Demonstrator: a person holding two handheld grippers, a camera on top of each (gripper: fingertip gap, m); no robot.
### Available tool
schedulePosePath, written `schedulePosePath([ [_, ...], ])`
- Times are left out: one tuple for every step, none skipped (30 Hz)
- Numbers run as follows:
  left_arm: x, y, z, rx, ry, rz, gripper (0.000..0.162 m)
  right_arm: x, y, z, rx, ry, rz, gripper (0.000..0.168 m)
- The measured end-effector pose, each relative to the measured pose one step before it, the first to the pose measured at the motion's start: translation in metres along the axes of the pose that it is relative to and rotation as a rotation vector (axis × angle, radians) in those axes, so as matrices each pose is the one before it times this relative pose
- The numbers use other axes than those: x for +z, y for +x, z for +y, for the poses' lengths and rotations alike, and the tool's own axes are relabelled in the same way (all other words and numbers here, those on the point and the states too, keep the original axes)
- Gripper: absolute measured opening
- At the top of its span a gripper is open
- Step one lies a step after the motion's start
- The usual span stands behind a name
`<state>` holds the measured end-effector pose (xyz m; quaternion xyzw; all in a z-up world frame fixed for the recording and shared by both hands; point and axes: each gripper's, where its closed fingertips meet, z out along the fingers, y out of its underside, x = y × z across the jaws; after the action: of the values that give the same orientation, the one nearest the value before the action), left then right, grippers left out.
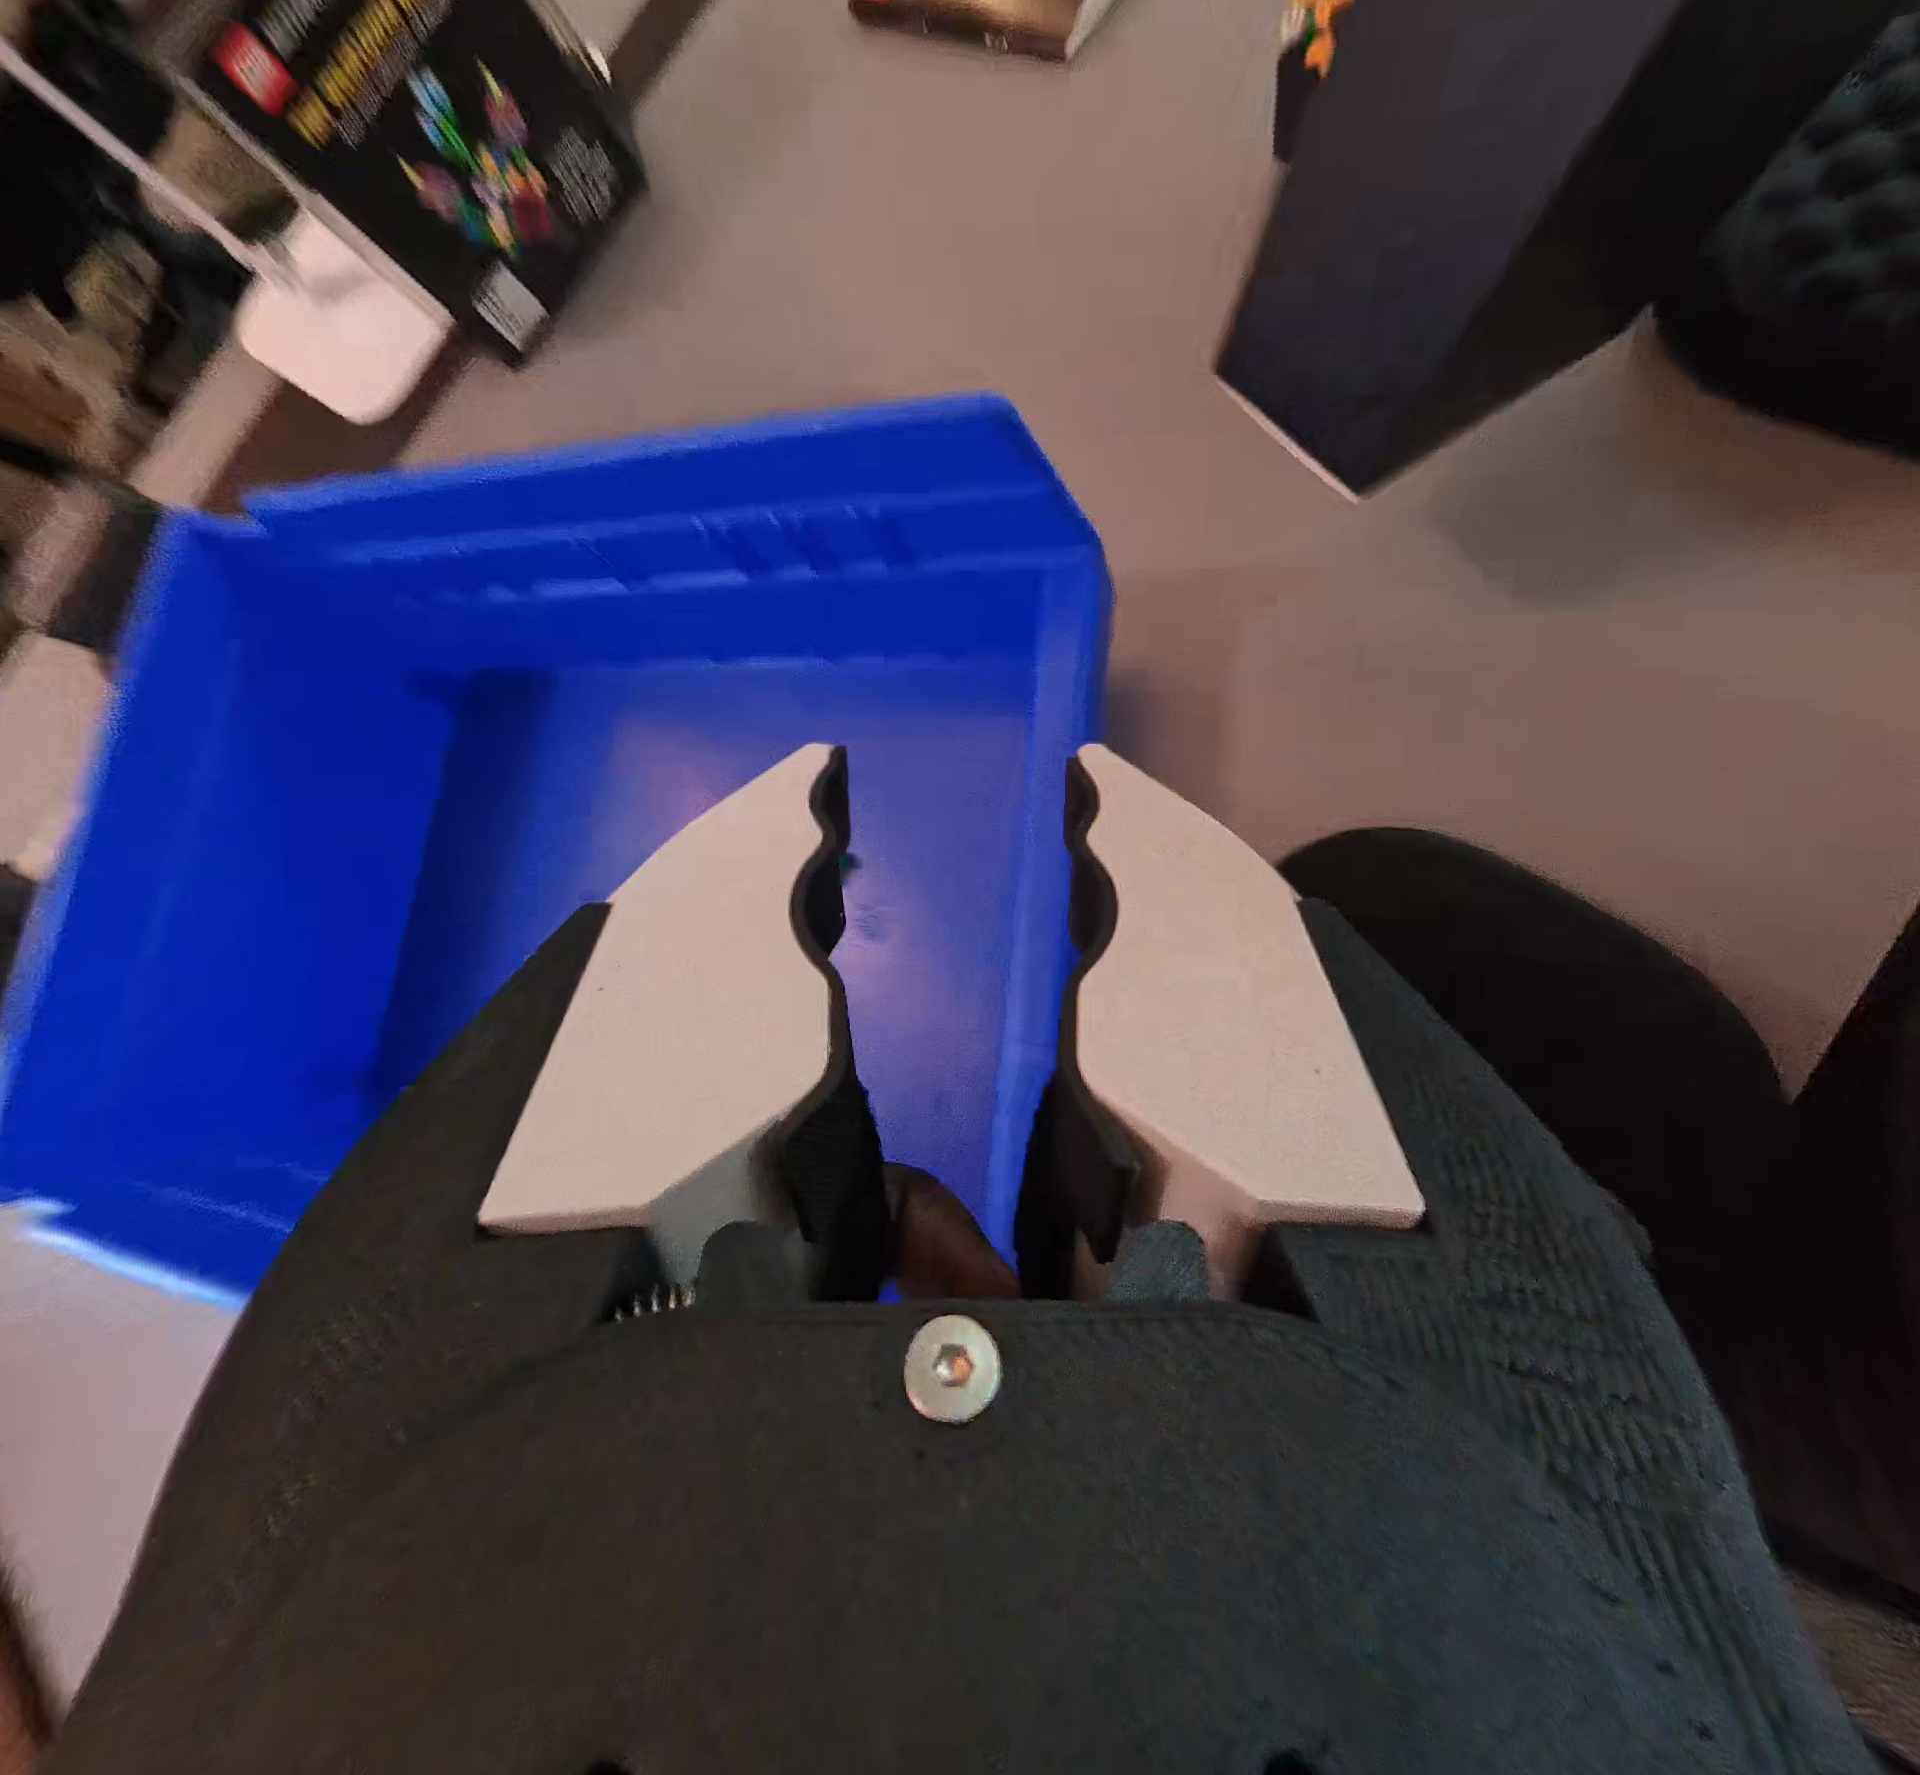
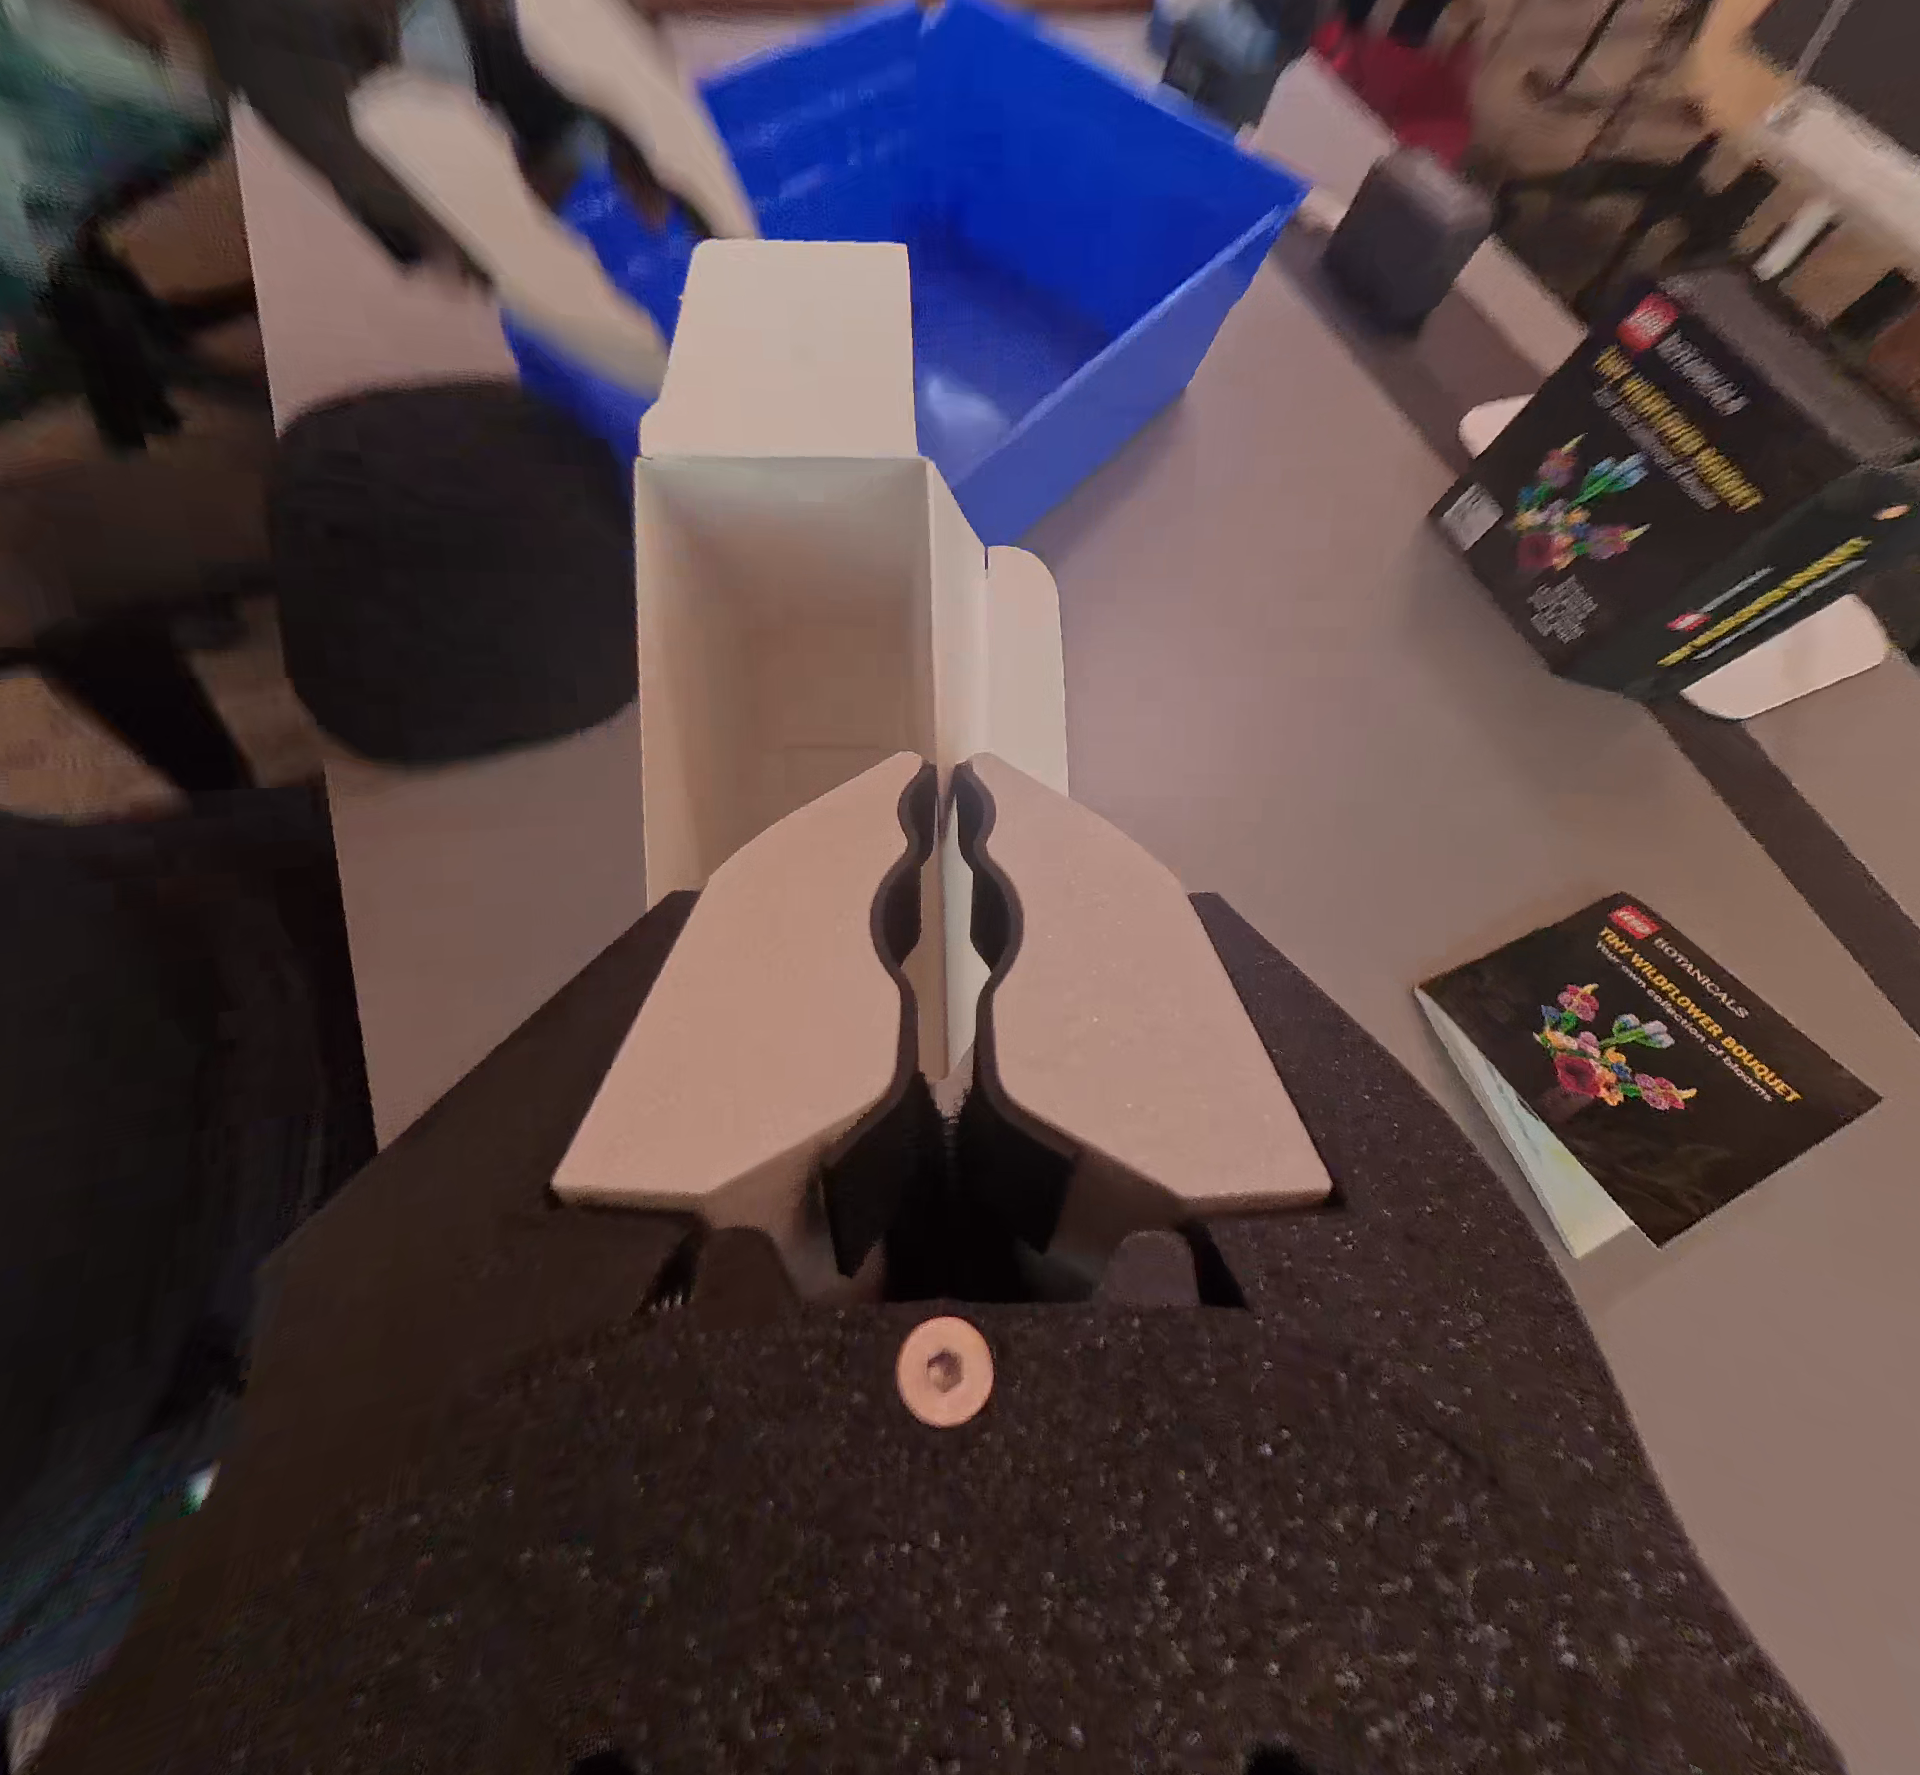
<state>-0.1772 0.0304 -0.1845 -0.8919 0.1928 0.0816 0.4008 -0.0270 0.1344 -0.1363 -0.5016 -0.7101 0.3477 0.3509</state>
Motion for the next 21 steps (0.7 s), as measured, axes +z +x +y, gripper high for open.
schedulePosePath([
  [-0.00473,-0.00823,-0.00636,0.0492,0.0006,-0.0053,0.04,0.00347,-0.00113,0.0036,-0.0274,-0.0567,-0.0226,0.004],
  [-0.00135,-0.00741,0.00065,0.0618,-0.0404,0.0104,0.039,0.00457,-0.00093,0.00219,-0.0295,-0.0512,-0.0228,0.004],
  [0.0023,-0.0051,0.00673,0.0581,-0.07,0.0352,0.039,0.0054,-0.00154,0.00088,-0.0268,-0.045,-0.0279,0.004],
  [0.00552,-0.00463,0.00893,0.0443,-0.0762,0.0412,0.039,0.0058,-0.00152,0.00043,-0.02,-0.0414,-0.0277,0.004],
  [0.00827,-0.00673,0.00765,0.0266,-0.0628,0.0234,0.035,0.00562,-0.00191,0.00029,-0.0178,-0.0401,-0.0291,0.004],
  [0.00976,-0.006,0.00593,0.0211,-0.0513,0.02,0.034,0.00546,-0.00171,-0.0002,-0.0177,-0.0352,-0.0244,0.004],
  [0.00969,-0.00332,0.00549,0.0255,-0.0476,0.0272,0.034,0.00494,-0.00106,-0.00022,-0.0181,-0.0317,-0.0172,0.005],
  [0.00858,-0.00254,0.00468,0.0273,-0.0424,0.0235,0.034,0.00428,-0.00052,-0.00058,-0.0177,-0.0268,-0.0107,0.005],
  [0.00724,-0.00219,0.00315,0.0245,-0.0333,0.0188,0.034,0.0037,0.00003,-0.00108,-0.0149,-0.0191,-0.0048,0.005],
  [0.00651,-0.00068,0.0026,0.0198,-0.0271,0.0248,0.034,0.00323,0.00028,-0.00128,-0.0106,-0.0138,-0.0017,0.005],
  [0.00603,0.00044,0.0027,0.013,-0.0233,0.0296,0.033,0.00264,0.00042,-0.00142,-0.0075,-0.0089,0.0012,0.005],
  [0.00576,-0.00023,0.00196,0.0047,-0.0154,0.0221,0.033,0.00212,0.00044,-0.00163,-0.0063,-0.0035,0.0029,0.005],
  [0.00536,-0.00077,0.00097,-0.0034,-0.0053,0.0156,0.032,0.00173,-0.00018,-0.00135,-0.0062,-0.0028,-0.0002,0.006],
  [0.0052,0.00001,0.00031,-0.0073,0.0006,0.0172,0.03,0.00151,-0.0006,-0.00089,-0.0058,-0.0032,-0.0029,0.006],
  [0.00499,0.00035,0.00004,-0.0061,0.0035,0.0162,0.028,0.00144,-0.00055,-0.00056,-0.0047,-0.0041,-0.0028,0.006],
  [0.00473,0.00063,0.00052,-0.0025,-0.0003,0.0148,0.027,0.00115,-0.0005,-0.00027,-0.004,-0.005,-0.0028,0.006],
  [0.00444,0.00072,0.00147,0.0001,-0.0087,0.0132,0.026,0.00104,-0.0006,-0.00006,-0.0033,-0.0059,-0.0044,0.007],
  [0.00401,0.00016,0.0019,0.0001,-0.0125,0.0073,0.026,0.00087,-0.0001,-0.00007,-0.002,-0.0051,-0.0028,0.007],
  [0.00353,-0.00004,0.00157,-0.0026,-0.011,0.0053,0.025,0.00066,-0.00014,-0.00024,-0.002,-0.0026,-0.0017,0.008],
  [0.00316,0.00026,0.00123,-0.0061,-0.0077,0.0072,0.025,0.00038,-0.00007,-0.00048,-0.0031,0.0,-0.0006,0.008],
  [0.00264,0.00076,0.00039,-0.0056,-0.0016,0.01,0.025,0.00034,-0.00006,-0.00063,-0.0024,0.0013,0.0001,0.008],
])
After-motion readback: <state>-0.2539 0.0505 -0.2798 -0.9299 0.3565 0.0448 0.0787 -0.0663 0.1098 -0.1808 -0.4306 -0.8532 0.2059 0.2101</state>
